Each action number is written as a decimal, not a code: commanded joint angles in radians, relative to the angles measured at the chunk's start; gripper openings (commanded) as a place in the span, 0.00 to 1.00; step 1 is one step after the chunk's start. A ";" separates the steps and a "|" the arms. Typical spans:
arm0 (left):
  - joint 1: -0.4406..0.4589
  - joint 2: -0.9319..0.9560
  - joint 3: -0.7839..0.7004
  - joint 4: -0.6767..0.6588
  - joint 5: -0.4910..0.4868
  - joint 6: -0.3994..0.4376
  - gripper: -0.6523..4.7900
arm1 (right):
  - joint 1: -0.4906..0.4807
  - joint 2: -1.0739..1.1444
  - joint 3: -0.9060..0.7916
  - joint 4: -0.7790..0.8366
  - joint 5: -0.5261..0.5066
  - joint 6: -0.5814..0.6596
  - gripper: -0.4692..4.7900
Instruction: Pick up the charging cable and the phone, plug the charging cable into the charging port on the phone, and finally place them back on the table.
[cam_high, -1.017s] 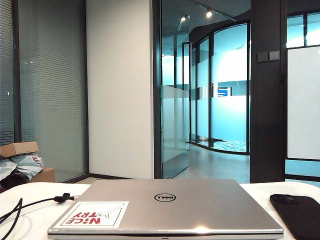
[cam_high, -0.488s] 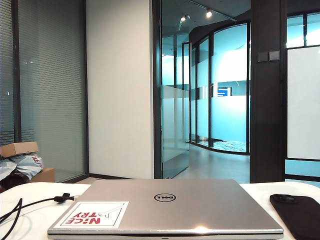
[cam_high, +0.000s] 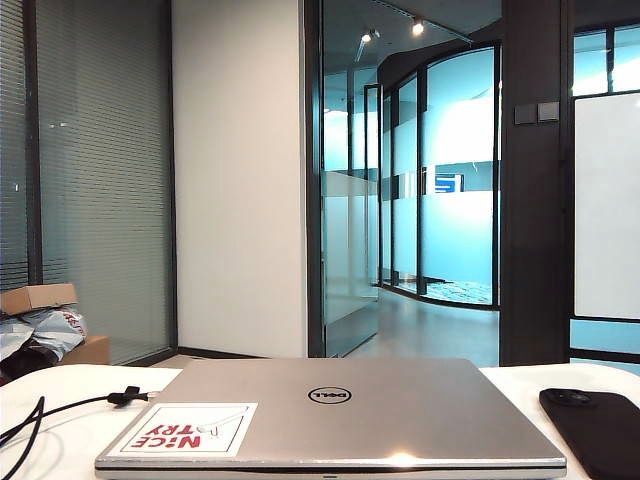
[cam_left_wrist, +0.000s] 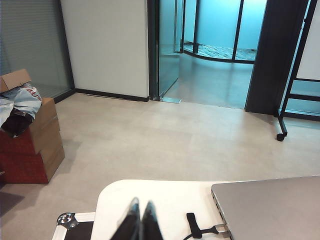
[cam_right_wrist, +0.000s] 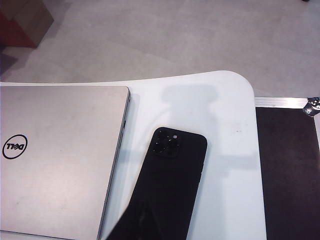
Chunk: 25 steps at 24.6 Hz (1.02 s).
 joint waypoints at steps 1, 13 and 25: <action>-0.001 0.001 -0.001 0.011 -0.002 -0.026 0.11 | 0.001 -0.002 0.004 0.018 0.001 0.000 0.09; -0.001 0.001 0.000 0.013 -0.002 -0.057 0.11 | 0.001 -0.002 0.004 0.018 0.001 0.000 0.09; -0.001 0.001 0.000 0.013 -0.002 -0.057 0.11 | 0.002 -0.129 -0.126 0.227 0.157 -0.001 0.09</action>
